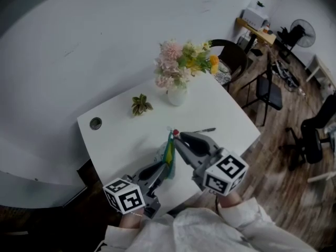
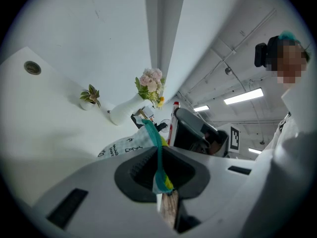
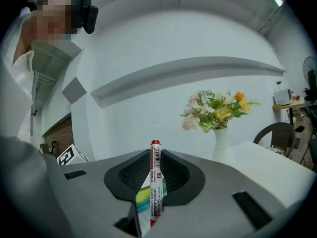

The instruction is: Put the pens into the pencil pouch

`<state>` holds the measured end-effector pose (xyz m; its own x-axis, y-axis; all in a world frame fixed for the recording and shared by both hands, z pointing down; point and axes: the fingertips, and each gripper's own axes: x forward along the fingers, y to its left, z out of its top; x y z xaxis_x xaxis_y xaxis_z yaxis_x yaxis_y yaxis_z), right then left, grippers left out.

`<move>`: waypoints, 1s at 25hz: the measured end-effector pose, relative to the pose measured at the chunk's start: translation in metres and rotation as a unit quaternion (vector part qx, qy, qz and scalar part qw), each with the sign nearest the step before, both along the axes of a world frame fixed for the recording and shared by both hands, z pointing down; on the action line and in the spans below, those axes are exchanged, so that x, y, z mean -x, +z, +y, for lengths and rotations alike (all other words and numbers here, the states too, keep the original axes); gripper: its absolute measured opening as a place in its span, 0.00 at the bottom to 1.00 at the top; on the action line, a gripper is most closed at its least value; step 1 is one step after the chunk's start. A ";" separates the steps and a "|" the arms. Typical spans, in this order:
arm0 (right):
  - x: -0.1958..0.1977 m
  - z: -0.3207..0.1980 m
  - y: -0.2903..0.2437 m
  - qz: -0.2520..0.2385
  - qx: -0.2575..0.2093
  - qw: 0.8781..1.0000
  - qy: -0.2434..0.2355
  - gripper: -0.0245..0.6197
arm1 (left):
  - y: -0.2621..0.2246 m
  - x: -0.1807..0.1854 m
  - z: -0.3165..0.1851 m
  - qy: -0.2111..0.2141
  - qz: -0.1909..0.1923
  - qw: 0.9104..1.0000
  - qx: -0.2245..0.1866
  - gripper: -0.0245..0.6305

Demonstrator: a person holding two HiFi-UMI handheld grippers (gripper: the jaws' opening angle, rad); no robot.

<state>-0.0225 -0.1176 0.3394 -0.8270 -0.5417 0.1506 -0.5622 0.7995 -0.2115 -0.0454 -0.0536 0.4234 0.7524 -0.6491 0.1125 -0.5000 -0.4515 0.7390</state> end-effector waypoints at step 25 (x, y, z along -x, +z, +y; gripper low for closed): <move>0.027 -0.017 -0.042 -0.153 -0.044 0.987 0.011 0.14 | -0.002 0.002 0.000 -0.011 0.022 1.000 0.003 0.09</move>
<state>-0.0495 -0.1345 0.2974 -0.8145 -0.5599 -0.1521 -0.5006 0.8106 -0.3038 -0.0479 -0.0539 0.4212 0.7423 -0.6648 0.0840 -0.4774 -0.4367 0.7625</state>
